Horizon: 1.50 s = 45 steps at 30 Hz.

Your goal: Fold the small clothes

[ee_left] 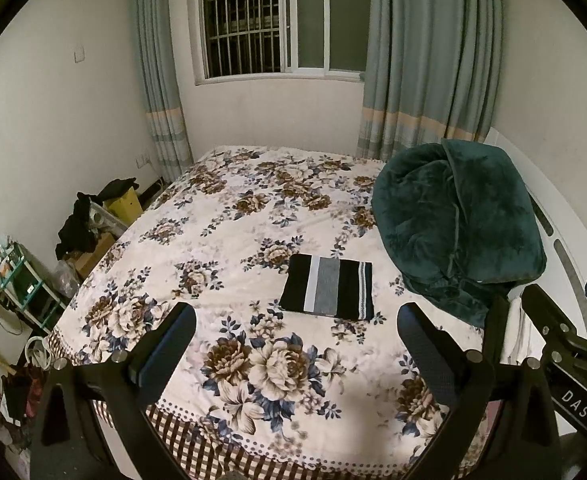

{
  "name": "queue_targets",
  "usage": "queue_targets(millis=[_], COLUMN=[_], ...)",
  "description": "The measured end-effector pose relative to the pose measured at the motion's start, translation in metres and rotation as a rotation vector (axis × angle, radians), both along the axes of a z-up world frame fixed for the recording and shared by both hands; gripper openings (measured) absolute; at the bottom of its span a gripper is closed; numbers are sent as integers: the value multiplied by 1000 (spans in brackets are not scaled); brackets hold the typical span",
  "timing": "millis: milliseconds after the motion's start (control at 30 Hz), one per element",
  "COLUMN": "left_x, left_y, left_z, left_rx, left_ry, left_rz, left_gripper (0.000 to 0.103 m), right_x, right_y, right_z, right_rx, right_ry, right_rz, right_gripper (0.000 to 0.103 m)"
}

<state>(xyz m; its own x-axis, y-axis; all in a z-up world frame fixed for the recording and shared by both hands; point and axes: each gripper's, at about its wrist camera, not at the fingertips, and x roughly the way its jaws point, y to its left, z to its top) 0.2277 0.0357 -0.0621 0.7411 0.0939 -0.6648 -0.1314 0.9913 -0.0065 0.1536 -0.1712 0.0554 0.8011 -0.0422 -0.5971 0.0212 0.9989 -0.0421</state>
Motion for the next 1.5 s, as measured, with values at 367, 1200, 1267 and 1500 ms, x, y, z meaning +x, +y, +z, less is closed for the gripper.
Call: queue_targets(millis=[367,1200,1267,1500], left_x=[2,-1,-2,-5], left_y=[1,4,5,7], left_z=[2,7,8,10], left_rx=[-1,3,4,6], left_ry=[-2,-10,-12,-14], left_rz=[-2,12,16,22], left_gripper=[103,103,103,103], right_x=[4,2,2,3], right_y=[-1,5,5,8], right_z=[4,7,8,11], right_rx=[-2,2,2,1], right_ry=[-3,-5,-6,-9], right_rz=[5,11,11,14], right_gripper=[103,103,103,103])
